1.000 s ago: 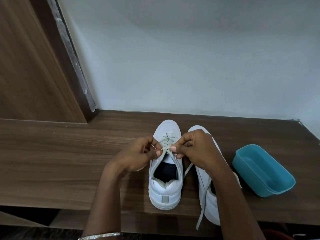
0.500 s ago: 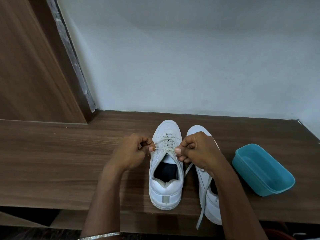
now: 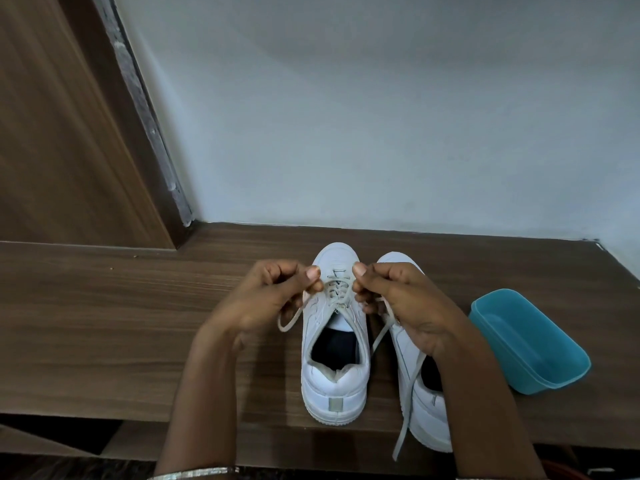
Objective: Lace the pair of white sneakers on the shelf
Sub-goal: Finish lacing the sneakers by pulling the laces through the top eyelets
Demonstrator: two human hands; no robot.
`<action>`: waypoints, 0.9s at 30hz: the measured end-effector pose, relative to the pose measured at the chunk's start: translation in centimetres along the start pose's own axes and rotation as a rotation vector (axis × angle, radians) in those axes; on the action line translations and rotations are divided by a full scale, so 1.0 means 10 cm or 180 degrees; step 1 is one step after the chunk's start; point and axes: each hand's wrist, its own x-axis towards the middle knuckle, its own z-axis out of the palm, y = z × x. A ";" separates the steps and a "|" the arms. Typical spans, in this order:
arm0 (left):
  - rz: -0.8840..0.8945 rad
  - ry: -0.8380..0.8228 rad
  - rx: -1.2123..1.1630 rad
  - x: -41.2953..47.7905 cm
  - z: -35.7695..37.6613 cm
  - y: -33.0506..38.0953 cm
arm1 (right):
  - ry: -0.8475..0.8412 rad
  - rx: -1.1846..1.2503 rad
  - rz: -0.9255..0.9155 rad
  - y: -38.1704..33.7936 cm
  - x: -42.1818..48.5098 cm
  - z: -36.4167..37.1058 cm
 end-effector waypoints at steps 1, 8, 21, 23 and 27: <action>0.0005 0.0117 -0.0163 0.03 0.05 0.00 | 0.0056 0.0198 -0.0013 0.01 0.02 0.03; -0.0237 0.0105 -0.1137 0.12 0.26 -0.06 | 0.0365 0.1289 0.0225 0.05 0.07 0.20; -0.0459 -0.0138 -0.1320 0.15 0.32 -0.12 | 0.0509 0.1546 0.0436 0.10 0.08 0.22; -0.0441 -0.0158 -0.1401 0.16 0.32 -0.14 | 0.0619 0.1514 0.0361 0.13 0.09 0.25; -0.0362 -0.0155 -0.1379 0.17 0.30 -0.17 | 0.0800 0.1493 0.0314 0.17 0.11 0.30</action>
